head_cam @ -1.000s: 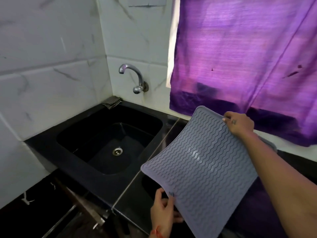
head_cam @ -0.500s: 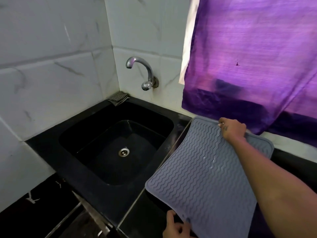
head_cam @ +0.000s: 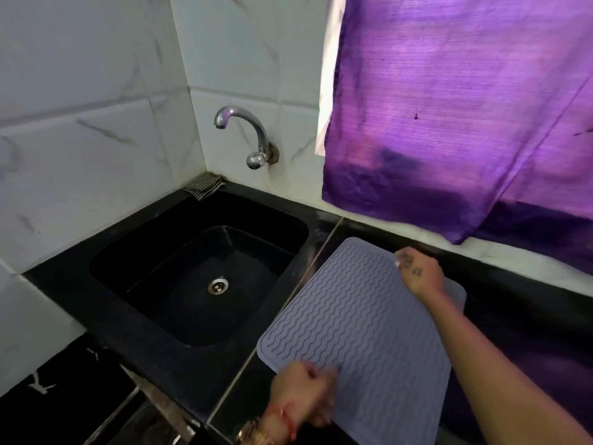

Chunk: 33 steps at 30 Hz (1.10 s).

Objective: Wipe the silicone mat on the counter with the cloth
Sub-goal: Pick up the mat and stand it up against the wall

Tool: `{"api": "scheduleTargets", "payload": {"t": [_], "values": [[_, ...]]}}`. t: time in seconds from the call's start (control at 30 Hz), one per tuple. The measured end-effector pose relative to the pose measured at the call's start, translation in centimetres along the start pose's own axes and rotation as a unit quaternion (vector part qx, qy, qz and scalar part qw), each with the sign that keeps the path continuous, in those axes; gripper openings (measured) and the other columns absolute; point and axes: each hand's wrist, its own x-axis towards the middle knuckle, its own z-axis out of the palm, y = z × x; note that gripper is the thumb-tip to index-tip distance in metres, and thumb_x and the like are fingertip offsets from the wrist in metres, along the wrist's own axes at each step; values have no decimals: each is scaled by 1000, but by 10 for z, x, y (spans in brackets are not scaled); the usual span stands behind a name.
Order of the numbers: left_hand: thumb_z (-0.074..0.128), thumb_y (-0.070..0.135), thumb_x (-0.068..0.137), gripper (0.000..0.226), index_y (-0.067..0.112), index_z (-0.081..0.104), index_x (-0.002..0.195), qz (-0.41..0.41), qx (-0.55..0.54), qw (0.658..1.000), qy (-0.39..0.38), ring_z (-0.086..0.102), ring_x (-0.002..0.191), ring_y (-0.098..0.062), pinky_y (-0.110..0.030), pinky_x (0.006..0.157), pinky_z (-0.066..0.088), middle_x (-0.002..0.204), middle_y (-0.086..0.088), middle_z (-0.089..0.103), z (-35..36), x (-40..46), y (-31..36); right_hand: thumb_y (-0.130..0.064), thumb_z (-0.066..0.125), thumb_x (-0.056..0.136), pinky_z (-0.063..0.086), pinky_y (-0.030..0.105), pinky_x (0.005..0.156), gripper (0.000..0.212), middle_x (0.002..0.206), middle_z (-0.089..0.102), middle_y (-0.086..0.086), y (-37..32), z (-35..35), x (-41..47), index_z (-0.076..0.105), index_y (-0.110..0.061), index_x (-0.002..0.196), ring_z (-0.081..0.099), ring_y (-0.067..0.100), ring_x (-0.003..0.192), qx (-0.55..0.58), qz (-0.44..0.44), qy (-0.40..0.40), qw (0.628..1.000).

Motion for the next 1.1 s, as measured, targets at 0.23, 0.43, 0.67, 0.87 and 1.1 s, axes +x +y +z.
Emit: {"api": "scheduleTargets", "payload": {"t": [0.23,0.43,0.67,0.87,1.1], "values": [[51,37,88,21,22,58,102,100,180,956,209,57,94,-16,-28,77,45,106,-2,61,-38,34,5,-29,59,89,49,39,87,41,125,58,16,60,-6,-113,55,-16,128,55,35,110,-1,100,82,992],[49,36,89,40,14,46,122,44,293,937,184,47,116,-30,-40,94,44,127,-12,47,-52,58,-5,-41,62,84,46,36,85,59,127,54,16,74,-1,-193,44,-13,133,55,34,112,-11,183,-5,983],[50,35,88,38,8,49,115,33,326,936,127,52,109,-29,-36,86,46,122,-15,50,-62,80,2,-41,67,80,47,32,85,67,129,51,16,44,9,-211,40,-9,133,54,32,114,-7,263,-28,964],[54,32,88,29,7,65,99,52,287,951,103,62,99,-28,-33,76,48,104,-13,66,-77,87,2,-31,70,79,49,27,61,41,102,63,7,47,12,-223,57,-10,112,59,20,86,69,335,-22,939],[67,25,80,16,9,67,79,56,178,982,39,65,86,-26,-33,77,54,90,-12,68,-104,102,0,-12,73,77,60,44,71,9,87,72,14,51,13,-223,66,-9,81,70,30,77,209,345,68,913]]}}
